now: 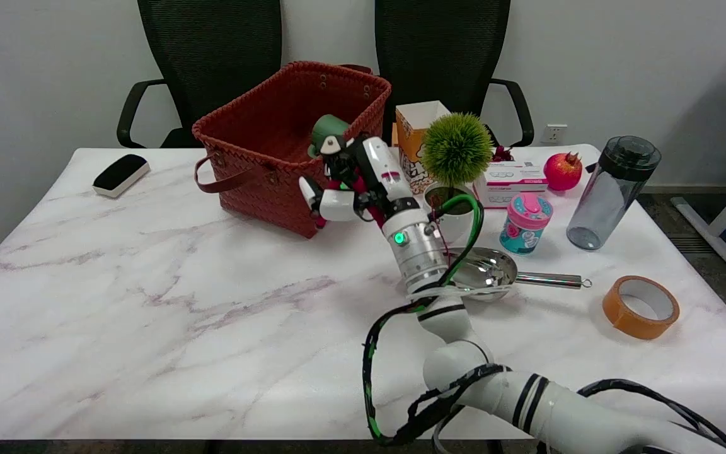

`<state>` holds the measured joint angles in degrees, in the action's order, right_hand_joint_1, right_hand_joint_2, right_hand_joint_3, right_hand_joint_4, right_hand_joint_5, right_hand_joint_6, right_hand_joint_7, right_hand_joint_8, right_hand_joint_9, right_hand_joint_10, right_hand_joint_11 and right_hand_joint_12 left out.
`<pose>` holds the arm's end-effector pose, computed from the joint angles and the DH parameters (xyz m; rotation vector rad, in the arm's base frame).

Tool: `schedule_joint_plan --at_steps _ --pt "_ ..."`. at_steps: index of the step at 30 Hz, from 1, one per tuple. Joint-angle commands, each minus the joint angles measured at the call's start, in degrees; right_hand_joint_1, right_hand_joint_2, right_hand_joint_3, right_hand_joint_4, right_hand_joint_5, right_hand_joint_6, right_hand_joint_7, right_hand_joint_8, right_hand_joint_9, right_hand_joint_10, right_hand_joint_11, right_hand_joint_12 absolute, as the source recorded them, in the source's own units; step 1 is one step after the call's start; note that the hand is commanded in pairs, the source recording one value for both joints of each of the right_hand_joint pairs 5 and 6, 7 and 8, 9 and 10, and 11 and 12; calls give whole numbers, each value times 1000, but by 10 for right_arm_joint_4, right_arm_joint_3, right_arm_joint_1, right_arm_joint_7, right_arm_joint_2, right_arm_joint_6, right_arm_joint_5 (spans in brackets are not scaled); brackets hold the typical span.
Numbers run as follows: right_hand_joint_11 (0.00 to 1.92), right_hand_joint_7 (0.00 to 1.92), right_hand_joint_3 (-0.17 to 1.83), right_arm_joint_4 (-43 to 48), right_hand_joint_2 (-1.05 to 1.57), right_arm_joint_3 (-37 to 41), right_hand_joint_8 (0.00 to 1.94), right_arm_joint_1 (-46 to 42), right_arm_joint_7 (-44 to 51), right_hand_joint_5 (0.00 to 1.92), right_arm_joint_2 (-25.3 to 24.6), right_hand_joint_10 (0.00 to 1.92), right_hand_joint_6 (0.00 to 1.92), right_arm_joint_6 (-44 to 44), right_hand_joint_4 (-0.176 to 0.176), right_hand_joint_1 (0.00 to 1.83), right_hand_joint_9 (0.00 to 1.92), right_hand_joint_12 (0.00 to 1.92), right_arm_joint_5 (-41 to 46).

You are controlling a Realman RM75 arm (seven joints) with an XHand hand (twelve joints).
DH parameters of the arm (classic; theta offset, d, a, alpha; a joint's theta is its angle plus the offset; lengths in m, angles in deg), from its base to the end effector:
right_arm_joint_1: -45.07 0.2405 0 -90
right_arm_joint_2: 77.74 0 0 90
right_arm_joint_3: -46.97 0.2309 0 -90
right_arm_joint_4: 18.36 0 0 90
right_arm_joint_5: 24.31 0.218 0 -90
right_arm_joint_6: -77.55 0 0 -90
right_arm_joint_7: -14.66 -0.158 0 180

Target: Place the flexible tripod into the brown storage basket.

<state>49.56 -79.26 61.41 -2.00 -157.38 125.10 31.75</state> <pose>-0.2060 -0.3934 0.1807 1.6037 -0.4758 1.0949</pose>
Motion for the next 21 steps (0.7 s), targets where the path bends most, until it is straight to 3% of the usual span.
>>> schedule_joint_plan --at_steps 1,13,21 --pt "1920 1920 846 34 645 2 1920 85 66 1818 1 1837 1818 -16 0 1159 1837 1920 -36" --pt "1920 1920 745 -22 772 25 1920 234 77 1822 -24 1842 1822 -103 0 1142 1842 1920 -33" --pt "1920 1920 720 -212 814 30 1920 374 77 1828 -90 1835 1828 -144 0 1132 1835 1920 -29"
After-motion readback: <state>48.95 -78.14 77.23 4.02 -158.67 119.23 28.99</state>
